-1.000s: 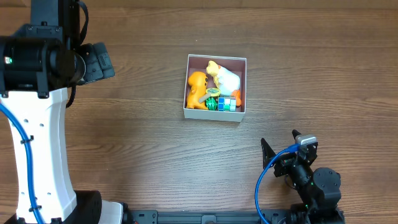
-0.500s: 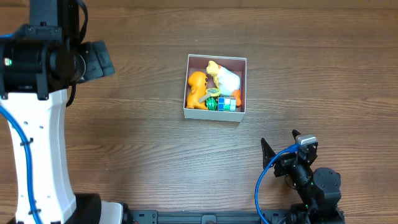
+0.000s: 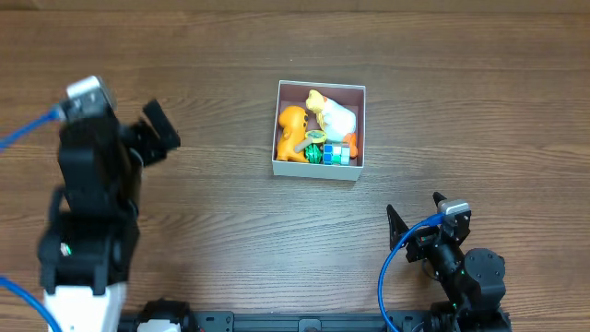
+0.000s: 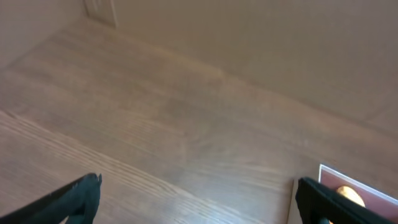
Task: Pack container
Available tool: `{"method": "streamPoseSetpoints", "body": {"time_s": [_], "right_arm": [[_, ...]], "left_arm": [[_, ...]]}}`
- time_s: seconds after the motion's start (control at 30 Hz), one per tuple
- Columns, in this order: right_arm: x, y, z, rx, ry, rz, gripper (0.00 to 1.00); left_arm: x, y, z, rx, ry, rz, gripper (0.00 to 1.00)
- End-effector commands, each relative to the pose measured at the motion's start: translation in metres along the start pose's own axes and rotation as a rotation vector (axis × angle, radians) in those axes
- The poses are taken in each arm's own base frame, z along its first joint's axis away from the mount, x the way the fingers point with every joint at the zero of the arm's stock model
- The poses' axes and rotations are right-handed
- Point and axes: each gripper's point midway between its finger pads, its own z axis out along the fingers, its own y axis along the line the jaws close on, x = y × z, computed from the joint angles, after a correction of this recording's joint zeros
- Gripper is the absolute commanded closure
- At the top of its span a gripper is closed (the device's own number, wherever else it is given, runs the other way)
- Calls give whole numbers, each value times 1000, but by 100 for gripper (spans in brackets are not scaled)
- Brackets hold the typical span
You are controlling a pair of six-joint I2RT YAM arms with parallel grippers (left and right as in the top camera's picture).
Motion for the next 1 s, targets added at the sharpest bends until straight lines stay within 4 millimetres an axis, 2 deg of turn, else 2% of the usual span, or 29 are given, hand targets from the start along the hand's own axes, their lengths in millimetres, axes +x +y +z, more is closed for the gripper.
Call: {"method": "streamPoseSetpoints", "body": {"time_s": [0.0,0.27,0.53,0.97], "right_arm": [[1,2,0,-10,-4,-7,0],[1,2,0,-10,-4,-7,0],[1,2,0,-10,-4,-7,0],[1,2,0,-10,-4,-7,0]], "left_arm": [[27,23,-11,-26,-73,-18,0],[84,47,-7,7,-212,-8,0],[134,64,3,10,-234,-14,0],[167,72,15,25,-256,-22,0]]}}
